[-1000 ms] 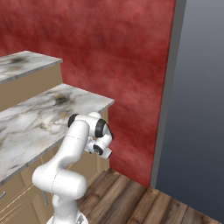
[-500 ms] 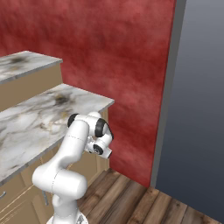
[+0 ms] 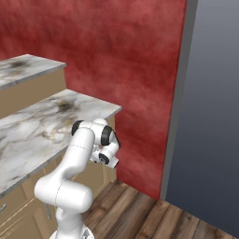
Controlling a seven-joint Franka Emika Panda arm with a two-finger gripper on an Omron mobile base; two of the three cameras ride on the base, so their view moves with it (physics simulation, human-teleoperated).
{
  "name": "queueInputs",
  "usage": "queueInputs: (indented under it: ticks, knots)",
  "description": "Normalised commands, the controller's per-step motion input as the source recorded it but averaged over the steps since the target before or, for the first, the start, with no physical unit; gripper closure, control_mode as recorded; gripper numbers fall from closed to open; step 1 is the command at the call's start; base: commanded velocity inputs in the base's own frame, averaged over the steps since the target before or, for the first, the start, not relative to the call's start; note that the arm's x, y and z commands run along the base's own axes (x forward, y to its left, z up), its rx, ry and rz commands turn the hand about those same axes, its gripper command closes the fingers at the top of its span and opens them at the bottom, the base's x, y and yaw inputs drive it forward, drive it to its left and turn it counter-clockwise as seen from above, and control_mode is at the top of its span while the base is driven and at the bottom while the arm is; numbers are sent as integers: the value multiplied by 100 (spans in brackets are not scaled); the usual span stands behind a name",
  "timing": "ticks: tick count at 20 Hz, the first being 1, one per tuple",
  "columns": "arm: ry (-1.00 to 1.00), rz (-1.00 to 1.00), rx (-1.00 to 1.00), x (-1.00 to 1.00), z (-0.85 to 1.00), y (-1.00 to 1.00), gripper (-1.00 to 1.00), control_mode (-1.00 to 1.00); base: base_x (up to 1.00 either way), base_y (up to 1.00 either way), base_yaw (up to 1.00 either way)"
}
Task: Take a straw from the drawer in front and place it inside the glass cup on the dining counter.
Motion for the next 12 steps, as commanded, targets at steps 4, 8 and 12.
queueInputs:
  ticks: [4, 8, 12]
  knots:
    - [0, 0, 0, 0, 11, 65, 100, -100, 0, 0, 0]
    - [0, 0, 0, 0, 6, 57, 100, -100, 0, 0, 0]
    - [2, 0, 0, 0, 0, 18, 100, -100, 0, 0, 0]
